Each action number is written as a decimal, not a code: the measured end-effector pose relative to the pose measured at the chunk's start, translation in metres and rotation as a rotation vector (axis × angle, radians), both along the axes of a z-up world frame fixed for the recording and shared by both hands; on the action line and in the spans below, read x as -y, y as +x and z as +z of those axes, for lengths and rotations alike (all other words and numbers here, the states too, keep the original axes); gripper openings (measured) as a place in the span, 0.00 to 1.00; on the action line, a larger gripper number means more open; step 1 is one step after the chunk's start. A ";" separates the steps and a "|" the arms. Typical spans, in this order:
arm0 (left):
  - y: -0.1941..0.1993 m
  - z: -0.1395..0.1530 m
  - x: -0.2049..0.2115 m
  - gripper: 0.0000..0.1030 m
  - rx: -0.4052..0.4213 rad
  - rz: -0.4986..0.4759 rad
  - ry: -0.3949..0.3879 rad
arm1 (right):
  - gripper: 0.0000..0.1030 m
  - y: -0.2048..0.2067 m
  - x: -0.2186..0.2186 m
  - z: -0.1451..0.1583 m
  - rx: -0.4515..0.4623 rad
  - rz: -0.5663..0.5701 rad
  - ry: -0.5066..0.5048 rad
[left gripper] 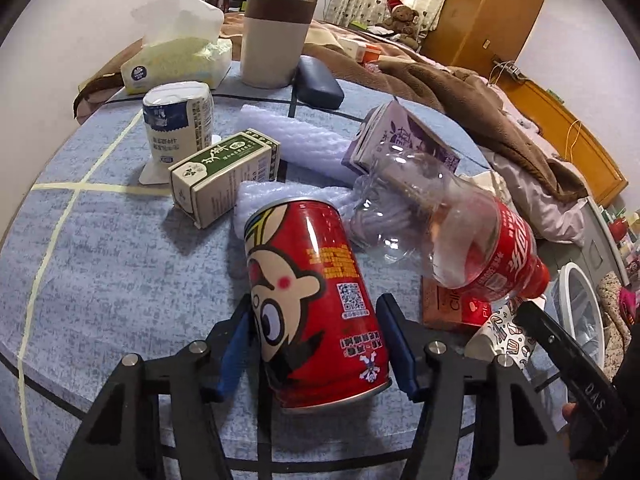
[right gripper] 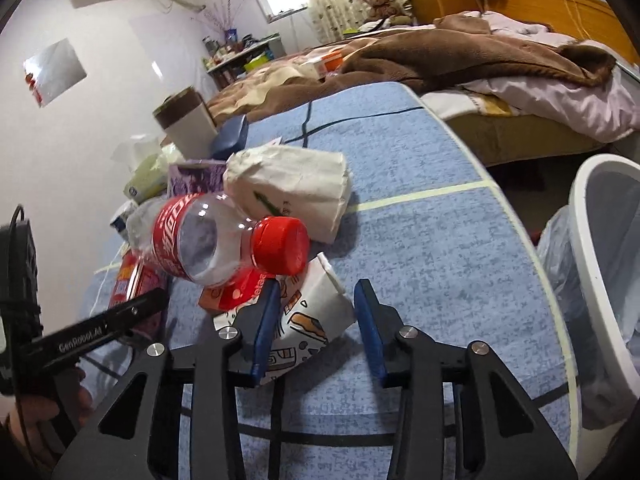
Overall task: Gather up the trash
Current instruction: 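Reach the left tool to the red can while the right tool reaches the white paper cup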
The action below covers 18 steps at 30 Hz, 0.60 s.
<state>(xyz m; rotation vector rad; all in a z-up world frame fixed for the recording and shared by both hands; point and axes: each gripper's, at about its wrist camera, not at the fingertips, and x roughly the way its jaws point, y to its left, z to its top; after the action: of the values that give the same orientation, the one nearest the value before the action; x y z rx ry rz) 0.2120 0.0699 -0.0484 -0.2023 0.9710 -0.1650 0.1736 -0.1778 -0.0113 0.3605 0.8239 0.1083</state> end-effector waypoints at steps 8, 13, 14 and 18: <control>-0.014 0.005 -0.002 0.60 0.033 0.004 0.013 | 0.20 -0.009 0.000 0.009 0.037 0.017 -0.041; -0.033 0.007 0.000 0.60 0.038 -0.006 0.014 | 0.11 -0.015 0.007 0.012 0.031 0.050 0.003; -0.035 0.007 0.000 0.60 0.038 -0.011 0.013 | 0.03 -0.017 0.008 0.013 0.029 0.058 0.005; -0.048 0.006 0.001 0.60 0.041 -0.018 0.046 | 0.03 -0.028 0.014 0.009 -0.001 0.101 0.001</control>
<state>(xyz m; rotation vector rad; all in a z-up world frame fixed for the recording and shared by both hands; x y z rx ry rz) 0.1642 0.0684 -0.0425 -0.1475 0.9348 -0.1630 0.1459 -0.1916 -0.0022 0.3200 0.8430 0.2029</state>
